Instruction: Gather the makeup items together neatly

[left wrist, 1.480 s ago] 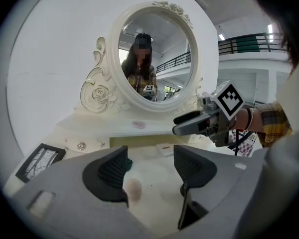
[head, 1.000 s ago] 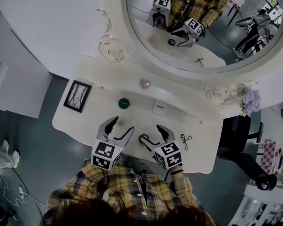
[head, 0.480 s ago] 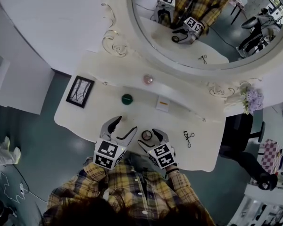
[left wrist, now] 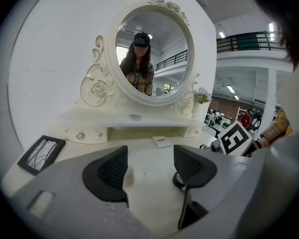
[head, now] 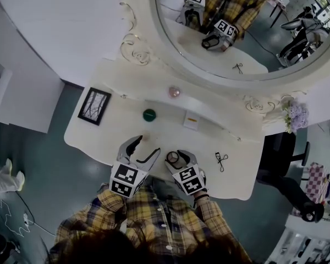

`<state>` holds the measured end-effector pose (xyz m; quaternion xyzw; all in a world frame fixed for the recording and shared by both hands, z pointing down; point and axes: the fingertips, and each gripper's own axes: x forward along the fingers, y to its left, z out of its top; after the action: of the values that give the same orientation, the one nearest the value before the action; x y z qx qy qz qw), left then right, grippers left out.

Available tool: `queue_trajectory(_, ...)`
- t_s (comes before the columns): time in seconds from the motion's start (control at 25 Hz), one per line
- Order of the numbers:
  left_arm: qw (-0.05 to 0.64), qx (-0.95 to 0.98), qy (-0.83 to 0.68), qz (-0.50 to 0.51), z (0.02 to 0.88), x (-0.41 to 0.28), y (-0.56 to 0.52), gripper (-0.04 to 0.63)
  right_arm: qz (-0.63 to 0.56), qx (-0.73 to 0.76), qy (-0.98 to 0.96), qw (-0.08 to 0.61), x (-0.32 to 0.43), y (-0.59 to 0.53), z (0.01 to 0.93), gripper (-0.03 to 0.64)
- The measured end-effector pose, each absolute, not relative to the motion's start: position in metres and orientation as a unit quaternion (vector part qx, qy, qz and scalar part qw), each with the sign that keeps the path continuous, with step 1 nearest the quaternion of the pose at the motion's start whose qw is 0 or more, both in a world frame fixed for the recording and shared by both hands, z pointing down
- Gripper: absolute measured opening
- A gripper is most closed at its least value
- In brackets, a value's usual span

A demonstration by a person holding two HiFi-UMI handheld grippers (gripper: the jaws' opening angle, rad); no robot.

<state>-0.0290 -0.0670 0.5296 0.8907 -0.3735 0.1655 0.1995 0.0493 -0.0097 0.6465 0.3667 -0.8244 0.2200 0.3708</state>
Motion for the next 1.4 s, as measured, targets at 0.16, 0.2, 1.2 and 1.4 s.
queue_trajectory(0.16, 0.199, 0.891, -0.375, 0.162, 0.529, -0.03, -0.068, 0.281, 0.219, 0.364, -0.825, 0.373, 0.052, -0.01, 0.646, 0.218)
queue_trajectory(0.2, 0.199, 0.89, -0.377, 0.162, 0.529, -0.031, -0.068, 0.281, 0.219, 0.362, -0.826, 0.373, 0.053, -0.01, 0.646, 0.218)
queue_trajectory(1.2, 0.185, 0.897, -0.367, 0.159, 0.519, -0.005, -0.082, 0.281, 0.143, 0.424, -0.832, 0.327, 0.106, -0.07, 0.565, 0.218)
queue_trajectory(1.4, 0.176, 0.9, -0.366, 0.16, 0.517, 0.003, -0.089, 0.281, 0.114, 0.433, -0.834, 0.323, 0.118, -0.095, 0.544, 0.218)
